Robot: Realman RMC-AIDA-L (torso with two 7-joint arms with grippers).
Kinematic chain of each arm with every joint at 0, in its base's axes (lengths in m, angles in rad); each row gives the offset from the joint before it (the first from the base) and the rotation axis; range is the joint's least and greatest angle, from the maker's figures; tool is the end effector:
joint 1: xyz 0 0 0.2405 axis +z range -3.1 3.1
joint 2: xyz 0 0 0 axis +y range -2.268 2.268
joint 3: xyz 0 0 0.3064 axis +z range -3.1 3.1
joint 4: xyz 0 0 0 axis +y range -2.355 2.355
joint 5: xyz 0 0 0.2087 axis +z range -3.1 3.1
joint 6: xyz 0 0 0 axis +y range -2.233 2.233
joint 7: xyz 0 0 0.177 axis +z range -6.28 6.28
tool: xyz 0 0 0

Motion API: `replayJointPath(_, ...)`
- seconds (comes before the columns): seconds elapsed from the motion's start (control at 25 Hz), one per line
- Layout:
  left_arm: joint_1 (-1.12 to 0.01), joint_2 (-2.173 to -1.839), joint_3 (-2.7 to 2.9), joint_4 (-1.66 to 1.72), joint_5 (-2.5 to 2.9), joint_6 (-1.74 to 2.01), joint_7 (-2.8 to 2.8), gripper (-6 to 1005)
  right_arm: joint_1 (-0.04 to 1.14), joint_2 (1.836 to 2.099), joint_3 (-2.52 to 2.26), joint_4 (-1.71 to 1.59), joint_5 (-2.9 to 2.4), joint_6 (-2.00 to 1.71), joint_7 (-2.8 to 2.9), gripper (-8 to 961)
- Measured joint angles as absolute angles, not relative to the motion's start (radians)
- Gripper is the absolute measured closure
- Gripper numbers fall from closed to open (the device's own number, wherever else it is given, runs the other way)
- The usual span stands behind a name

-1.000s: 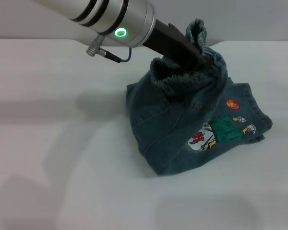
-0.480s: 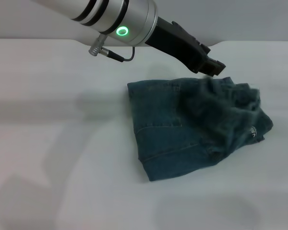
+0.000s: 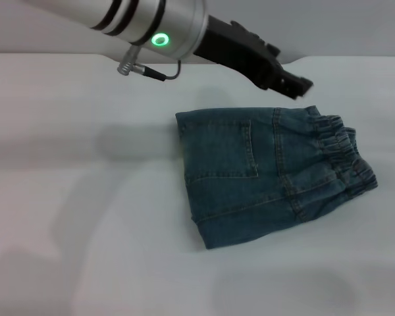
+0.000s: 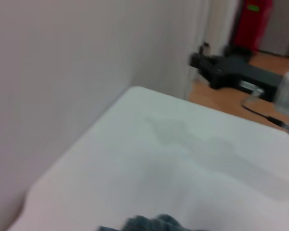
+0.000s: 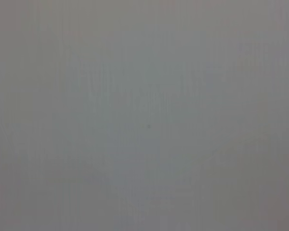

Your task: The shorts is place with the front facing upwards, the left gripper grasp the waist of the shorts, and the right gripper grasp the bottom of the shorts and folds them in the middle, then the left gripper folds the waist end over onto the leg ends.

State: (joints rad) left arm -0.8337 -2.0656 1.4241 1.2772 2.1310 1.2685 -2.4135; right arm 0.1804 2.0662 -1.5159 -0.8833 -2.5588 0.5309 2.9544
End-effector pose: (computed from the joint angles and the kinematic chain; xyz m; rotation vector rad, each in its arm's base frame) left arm -0.0624 0.4298 -0.0775 -2.8421 -0.4712 -0.2093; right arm 0.3870 0.3995 0.0724 -1.2278 0.6846 0.5399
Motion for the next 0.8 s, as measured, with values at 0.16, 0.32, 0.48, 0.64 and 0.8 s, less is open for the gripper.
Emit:
replayJointPath(0.16, -0.771, -2.063, 1.409, 1.28, 2.078, 1.169, -2.36, 172, 0.182, 2.066, -1.51, -0.883, -2.559, 0.533, 2.954, 954)
replayJointPath(0.32, -0.684, -2.062, 1.379, 1.284, 1.941, 1.069, -2.246, 172, 0.185, 2.062, -1.499, -0.858, -2.559, 0.571, 2.947, 954)
replayJointPath(0.48, -0.58, -2.062, 1.364, 1.271, 1.741, 0.959, -2.074, 172, 0.187, 2.056, -1.482, -0.828, -2.56, 0.615, 2.94, 954)
replayJointPath(0.64, -0.51, -2.062, 1.363, 1.239, 1.555, 0.895, -1.915, 172, 0.182, 2.056, -1.475, -0.807, -2.56, 0.634, 2.94, 954)
replayJointPath(0.8, -0.412, -2.065, 1.361, 1.089, 1.122, 0.856, -1.557, 172, 0.175, 2.06, -1.476, -0.803, -2.562, 0.639, 2.939, 954)
